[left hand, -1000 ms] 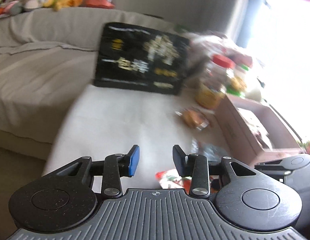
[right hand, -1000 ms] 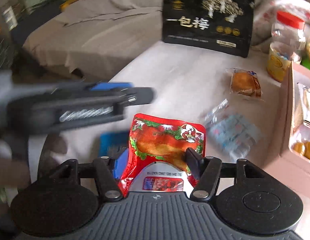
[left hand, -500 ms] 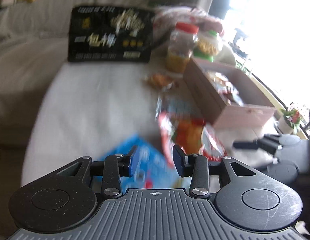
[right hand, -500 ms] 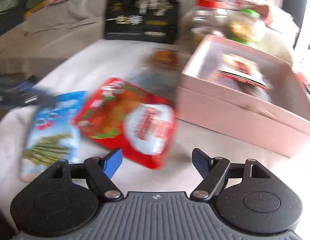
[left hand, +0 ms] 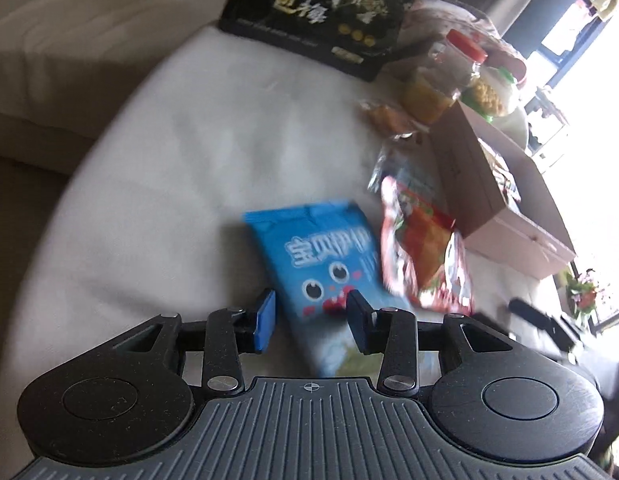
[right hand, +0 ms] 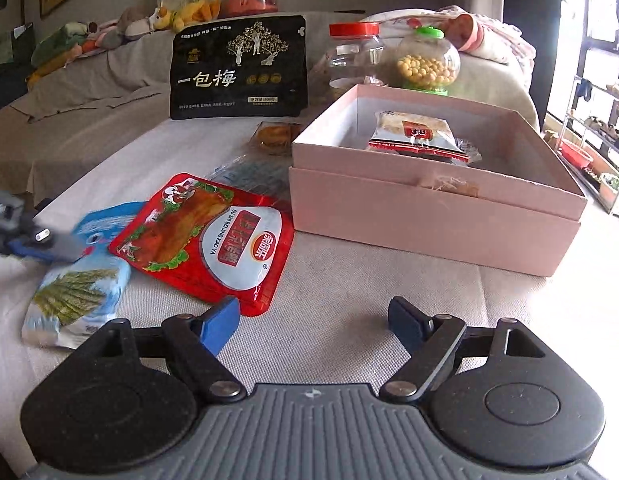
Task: Organize snacks
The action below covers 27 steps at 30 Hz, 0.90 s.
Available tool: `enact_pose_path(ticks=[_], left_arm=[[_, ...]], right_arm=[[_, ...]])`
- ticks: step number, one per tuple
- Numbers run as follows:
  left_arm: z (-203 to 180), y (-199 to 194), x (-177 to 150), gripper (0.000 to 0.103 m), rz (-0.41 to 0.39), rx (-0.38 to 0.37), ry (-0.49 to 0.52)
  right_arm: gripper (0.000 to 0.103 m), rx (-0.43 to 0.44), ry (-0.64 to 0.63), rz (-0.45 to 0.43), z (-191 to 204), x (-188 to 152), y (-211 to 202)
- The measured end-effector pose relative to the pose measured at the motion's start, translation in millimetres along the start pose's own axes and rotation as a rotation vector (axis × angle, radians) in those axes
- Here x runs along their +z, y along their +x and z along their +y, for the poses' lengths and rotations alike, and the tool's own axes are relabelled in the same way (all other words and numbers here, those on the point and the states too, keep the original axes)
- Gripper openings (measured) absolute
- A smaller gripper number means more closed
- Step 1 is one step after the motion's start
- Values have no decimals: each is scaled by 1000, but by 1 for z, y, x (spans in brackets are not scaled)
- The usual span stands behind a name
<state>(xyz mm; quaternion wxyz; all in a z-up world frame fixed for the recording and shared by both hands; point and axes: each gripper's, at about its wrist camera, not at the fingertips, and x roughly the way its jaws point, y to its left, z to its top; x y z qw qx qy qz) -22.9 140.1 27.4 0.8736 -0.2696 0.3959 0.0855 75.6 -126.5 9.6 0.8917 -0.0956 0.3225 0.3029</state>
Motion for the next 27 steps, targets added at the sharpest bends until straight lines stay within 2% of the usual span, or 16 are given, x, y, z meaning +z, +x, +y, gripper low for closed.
enact_pose_path(ticks=[4,7,11,16,18,20,23,27], left_arm=[[-18,21,20,43,-40,40,103],[-35,11,23,43,-96,68,232],[-59,-9,-1,43,-88,33,432],[-81,-7,-40,45,-57,65,573],[-80,-3,-46,48,-60,94,588],[-75,-5,-45,48,-76,100,572],[-67,-7,-42,48,-86,131,540],[-55,-9,-38,48,-85,137,493]], right_arm=[[82,-5,-4,3,2,0,1],[83,19,-14,-7,3,2,-2],[83,119,6,-20,9,26,1],[82,212,-43,-72,40,74,19],[80,238,-63,-37,53,89,37],[62,250,-54,24,61,98,59],[51,255,-9,87,60,101,77],[52,261,-14,116,55,88,64]])
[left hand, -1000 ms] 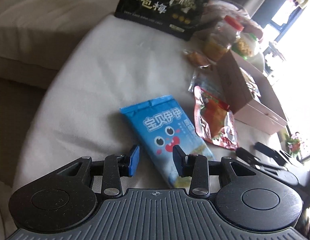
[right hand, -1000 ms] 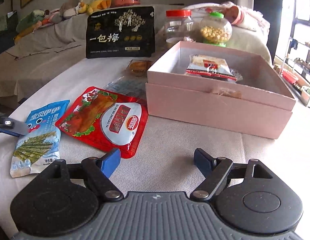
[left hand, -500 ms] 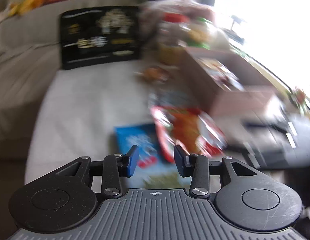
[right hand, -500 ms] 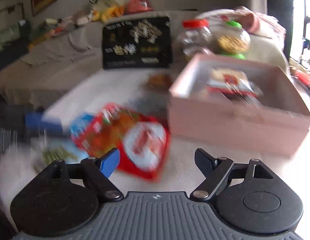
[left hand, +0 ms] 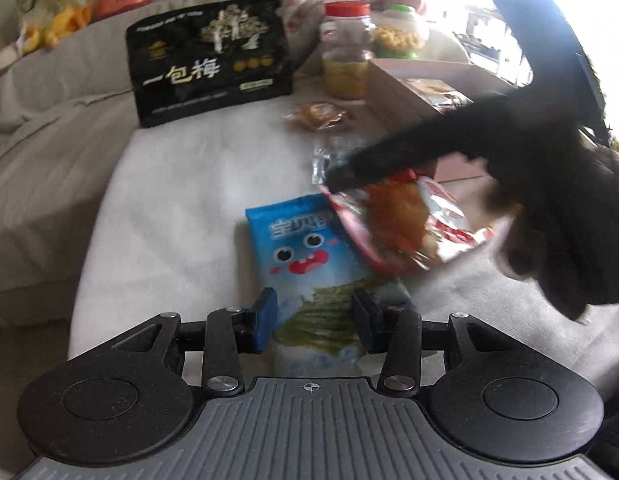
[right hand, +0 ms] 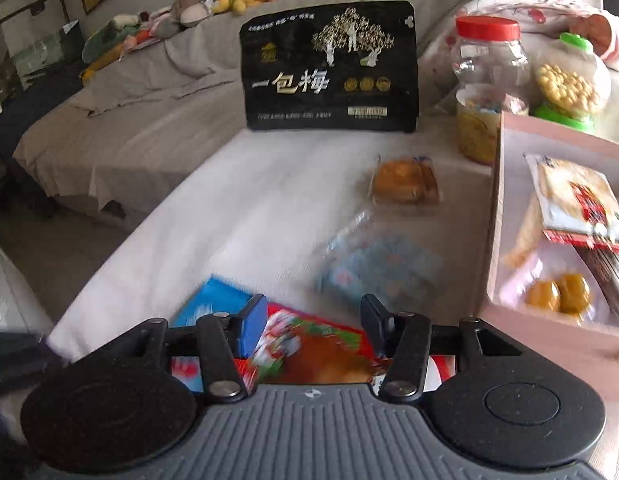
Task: Organize snacks
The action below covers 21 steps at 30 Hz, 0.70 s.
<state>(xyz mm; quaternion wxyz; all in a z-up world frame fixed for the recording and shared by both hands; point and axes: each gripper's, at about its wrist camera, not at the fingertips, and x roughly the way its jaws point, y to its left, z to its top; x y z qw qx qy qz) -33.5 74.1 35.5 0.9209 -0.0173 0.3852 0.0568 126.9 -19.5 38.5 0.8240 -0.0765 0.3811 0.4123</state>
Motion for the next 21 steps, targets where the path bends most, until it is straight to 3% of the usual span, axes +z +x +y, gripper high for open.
enact_pose_path(ticks=[4,13,17,21], left_arm=[[2,0,-2,47,-8,-10,-8],[5,2,3,48,1,-71,-54],[-9,4,7,48,13,-131,-33],[-24,9,11,48,26,-175,-6]], right_arm=[[52,-25,7,46,-11,-34,-21],[52,-192,51,-13,-50,-84,-77],[77,-201,34,-58,-54,-95,-102],[82,-164,-135,-70,-37,-112,-120]])
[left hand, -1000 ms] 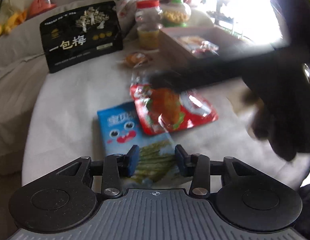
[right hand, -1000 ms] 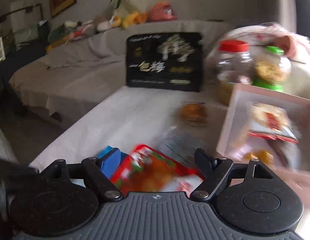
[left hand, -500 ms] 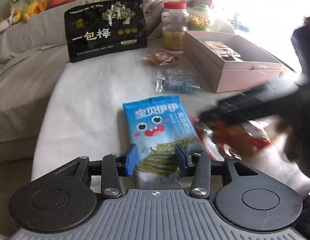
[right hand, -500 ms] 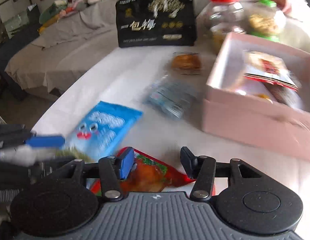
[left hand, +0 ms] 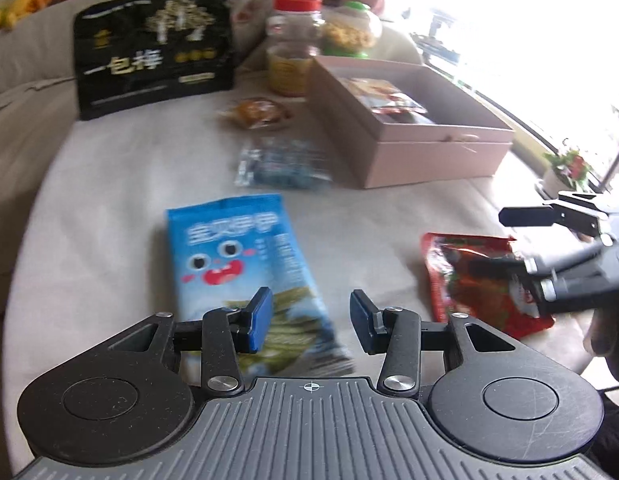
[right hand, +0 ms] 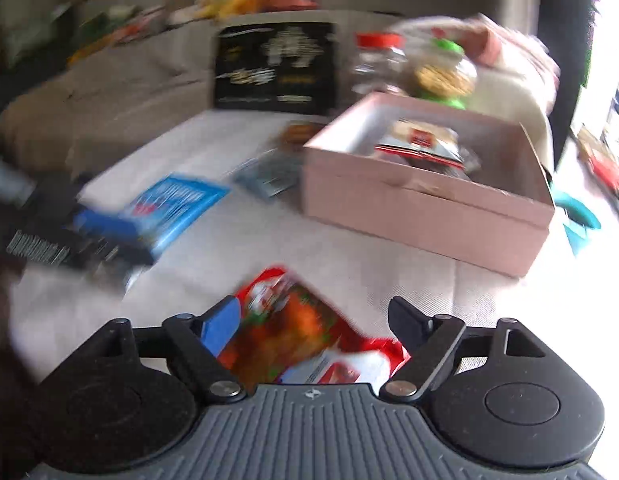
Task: Organize snacks
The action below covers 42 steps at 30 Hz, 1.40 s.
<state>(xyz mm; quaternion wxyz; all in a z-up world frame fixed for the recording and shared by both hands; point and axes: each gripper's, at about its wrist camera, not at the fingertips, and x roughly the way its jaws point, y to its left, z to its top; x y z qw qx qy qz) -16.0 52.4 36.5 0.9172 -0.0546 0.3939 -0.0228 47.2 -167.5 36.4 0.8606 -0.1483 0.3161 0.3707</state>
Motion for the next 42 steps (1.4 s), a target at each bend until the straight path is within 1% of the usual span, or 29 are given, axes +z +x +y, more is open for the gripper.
enact_pose_path(ticks=[4,6,7,8,10,12,13,16,17,19,20,21,24,27,30,34,39,42], left_arm=[[-11,8,5,48,13,-10,30],[-18,10,5,48,17,1,59],[-21,10,4,48,18,16,84],[-24,10,3,48,17,33,112],[-27,9,0,47,15,87,166],[-25,8,-3,46,13,152,198],[-22,7,-5,48,18,160,189],[-16,5,-2,47,27,136,147],[-16,6,-1,49,33,133,140],[-18,10,2,65,44,112,132],[-20,12,3,70,49,100,132],[-22,14,4,79,55,90,132],[-29,20,4,95,71,70,136],[-32,23,4,96,69,72,140],[-28,22,6,95,59,68,118],[-18,20,9,87,49,129,110],[8,19,12,86,45,203,41],[23,18,13,86,35,222,-6]], right_arm=[[84,-57,-233,17,28,-22,-3],[89,-114,-323,-50,40,-32,-5],[93,-146,-354,-76,44,-34,-4],[94,-172,-363,-89,45,-34,-1],[94,-205,-316,-94,42,-27,7],[94,-214,-230,-79,35,-19,15],[94,-205,-171,-63,27,-14,19],[94,-127,-25,-22,2,-8,23],[94,-105,15,-12,-5,-8,24],[94,-78,87,-1,-18,-12,27],[95,-75,110,-5,-21,-13,28],[95,-75,122,-9,-23,-14,27],[95,-89,109,-10,-19,-17,24],[95,-96,102,-11,-16,-18,24],[95,-95,107,-10,-18,-16,25],[96,-101,107,-10,-17,-15,26],[98,-122,141,-2,-16,-16,27],[99,-148,169,11,-14,-15,27]])
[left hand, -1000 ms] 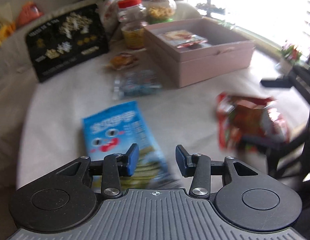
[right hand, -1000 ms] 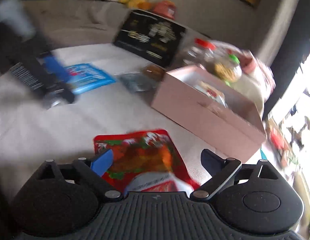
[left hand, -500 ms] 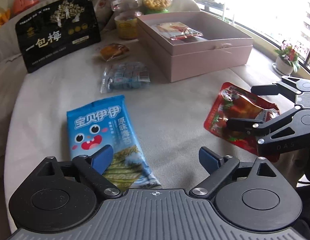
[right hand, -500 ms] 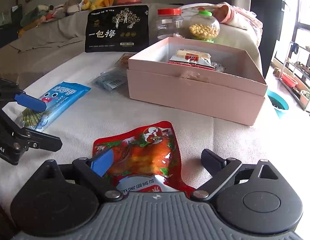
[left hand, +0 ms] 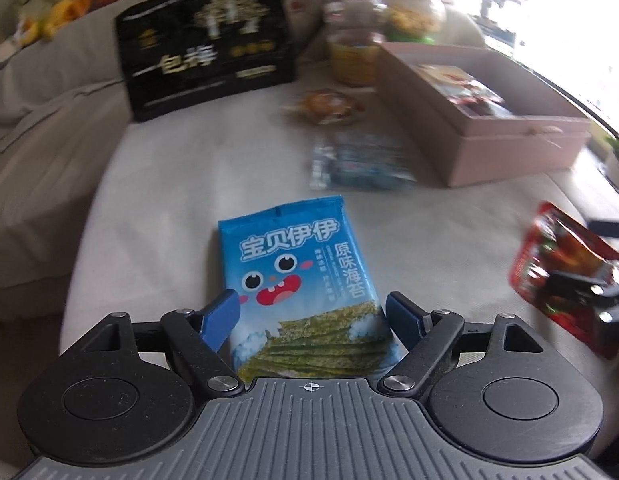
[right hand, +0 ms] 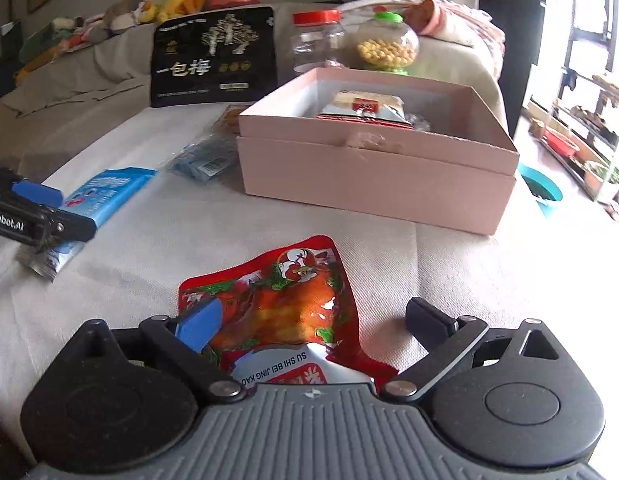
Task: Organize snacks
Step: 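Grasp the blue seaweed bag with the left tool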
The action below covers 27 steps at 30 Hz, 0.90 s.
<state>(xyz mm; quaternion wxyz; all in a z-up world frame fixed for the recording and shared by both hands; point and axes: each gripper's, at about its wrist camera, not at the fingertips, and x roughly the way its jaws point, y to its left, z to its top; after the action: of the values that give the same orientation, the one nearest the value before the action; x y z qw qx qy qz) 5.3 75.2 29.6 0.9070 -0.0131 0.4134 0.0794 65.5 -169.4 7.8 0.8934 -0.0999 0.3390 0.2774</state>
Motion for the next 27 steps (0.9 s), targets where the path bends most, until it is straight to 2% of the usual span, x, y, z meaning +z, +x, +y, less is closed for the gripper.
enact_pose_path(ticks=[4,8,10,18,21,27], left_arm=[[15,4,2,86,-5,18,-64],[21,13,2,89,5,36,-83],[27,19,0,92,15,18,-113],[28,16,0,91,-7,-38,-135],[18,11,-2,89,0,-83,-116],[-23,1,-8,87,33,-169,-1]], right_arm=[[99,-12,15,15,1,2,1],[100,-13,14,12,1,1,2],[101,-13,14,9,1,0,2],[101,-15,14,1,3,-1,1],[102,-15,14,2,3,-1,1],[103,-12,12,0,4,-2,1]])
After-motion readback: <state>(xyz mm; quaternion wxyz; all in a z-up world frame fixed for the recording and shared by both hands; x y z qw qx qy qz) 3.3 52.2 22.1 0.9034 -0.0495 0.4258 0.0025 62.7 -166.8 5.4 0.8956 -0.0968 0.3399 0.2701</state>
